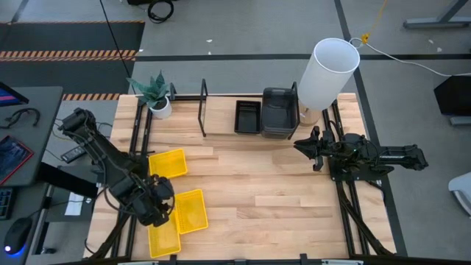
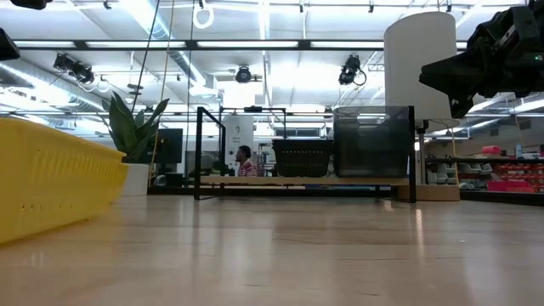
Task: Stack baskets on shelf by color
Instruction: Stack the bottom left yellow bin on the bottom right yellow bin, then stack the yellow bin on the stacked yellow bins
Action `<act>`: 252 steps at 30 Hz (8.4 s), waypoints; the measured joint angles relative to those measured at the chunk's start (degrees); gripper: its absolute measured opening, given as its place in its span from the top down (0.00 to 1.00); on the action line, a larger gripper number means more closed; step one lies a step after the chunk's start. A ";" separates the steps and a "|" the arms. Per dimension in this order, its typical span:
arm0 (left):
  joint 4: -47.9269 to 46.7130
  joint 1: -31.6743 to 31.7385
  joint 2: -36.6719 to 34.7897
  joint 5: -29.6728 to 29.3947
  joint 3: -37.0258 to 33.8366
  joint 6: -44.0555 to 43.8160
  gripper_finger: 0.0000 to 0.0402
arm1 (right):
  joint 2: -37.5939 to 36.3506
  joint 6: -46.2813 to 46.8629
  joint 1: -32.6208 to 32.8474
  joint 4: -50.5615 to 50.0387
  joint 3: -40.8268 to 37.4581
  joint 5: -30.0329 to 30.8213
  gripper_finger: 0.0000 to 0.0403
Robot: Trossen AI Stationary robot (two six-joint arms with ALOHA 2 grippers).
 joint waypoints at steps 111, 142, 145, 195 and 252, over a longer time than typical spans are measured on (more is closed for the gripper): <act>-0.02 12.37 -6.10 2.07 0.00 12.39 0.96 | 0.00 0.00 -0.01 0.00 0.02 0.00 0.79; -12.19 17.65 1.34 2.58 2.38 17.99 0.53 | 0.01 0.00 -0.01 0.02 0.02 0.00 0.79; -12.13 19.81 1.46 1.20 -0.17 17.49 0.55 | 0.00 0.00 0.00 0.02 0.02 0.00 0.79; -18.29 19.65 1.42 8.70 12.61 44.27 0.97 | 0.00 0.00 0.00 0.02 0.02 0.00 0.80; -1.54 -2.04 9.53 2.20 9.64 36.13 0.61 | 0.00 0.00 -0.01 0.02 0.01 0.00 0.79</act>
